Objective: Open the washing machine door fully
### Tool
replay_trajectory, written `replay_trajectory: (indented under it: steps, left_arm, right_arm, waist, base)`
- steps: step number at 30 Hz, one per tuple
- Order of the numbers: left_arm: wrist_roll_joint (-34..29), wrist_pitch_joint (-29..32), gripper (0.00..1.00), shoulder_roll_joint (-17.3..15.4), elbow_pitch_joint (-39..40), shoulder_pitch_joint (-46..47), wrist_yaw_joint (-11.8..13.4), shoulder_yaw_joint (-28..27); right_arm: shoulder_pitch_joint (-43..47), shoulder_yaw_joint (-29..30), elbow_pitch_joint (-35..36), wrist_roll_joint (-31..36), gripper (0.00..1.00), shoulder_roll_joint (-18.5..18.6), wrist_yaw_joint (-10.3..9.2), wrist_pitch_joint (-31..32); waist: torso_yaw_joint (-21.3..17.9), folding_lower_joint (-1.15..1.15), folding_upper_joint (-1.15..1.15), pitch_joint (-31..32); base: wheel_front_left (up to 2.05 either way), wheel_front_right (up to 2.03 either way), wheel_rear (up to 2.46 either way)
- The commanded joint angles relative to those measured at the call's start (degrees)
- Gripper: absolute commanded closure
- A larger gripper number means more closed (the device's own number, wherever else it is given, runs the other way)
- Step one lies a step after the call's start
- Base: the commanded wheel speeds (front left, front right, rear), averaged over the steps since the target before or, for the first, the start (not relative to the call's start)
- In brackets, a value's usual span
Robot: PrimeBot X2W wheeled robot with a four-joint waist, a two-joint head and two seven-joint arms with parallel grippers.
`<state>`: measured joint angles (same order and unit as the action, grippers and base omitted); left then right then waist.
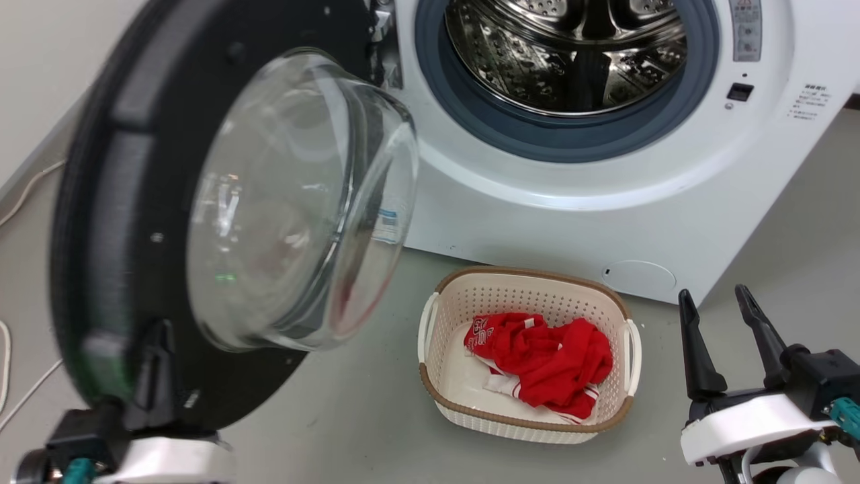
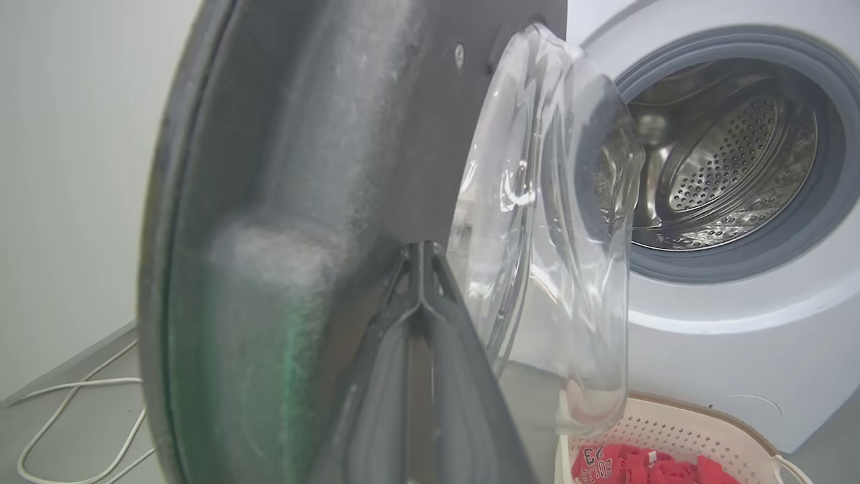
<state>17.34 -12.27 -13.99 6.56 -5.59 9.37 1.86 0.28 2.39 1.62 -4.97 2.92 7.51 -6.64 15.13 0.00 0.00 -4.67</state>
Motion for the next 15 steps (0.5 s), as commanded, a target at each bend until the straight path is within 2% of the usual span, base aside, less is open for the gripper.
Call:
replay_trajectory:
  steps: [1,9,15]
  left_arm:
    - [0.5,-0.61,1.0,-0.81,-1.19,1.29,0.47,-1.56]
    - [3.59,-2.23,1.0,-4.64,-7.81,6.64,-0.6,-8.66]
    - [3.95,-2.67,1.0,-7.39,-12.54,10.66,-2.1,-11.02]
  right_arm:
    - [-0.64,0.01,0.05,0.06,0.0,-0.08,-0.04,-0.07]
    - [-1.87,0.77,0.79,0.43,0.0,-0.08,-0.04,0.21]
    - [-2.81,1.38,1.3,1.49,0.0,-0.08,-0.04,0.32]
  waist:
    - [-0.49,0.0,0.0,-0.25]
    - [-1.33,0.0,0.0,-2.35]
    - [-1.36,0.0,0.0,-3.58]
  base:
    - [0.0,0.0,0.0]
    - [0.0,0.0,0.0]
    - [0.0,0.0,0.0]
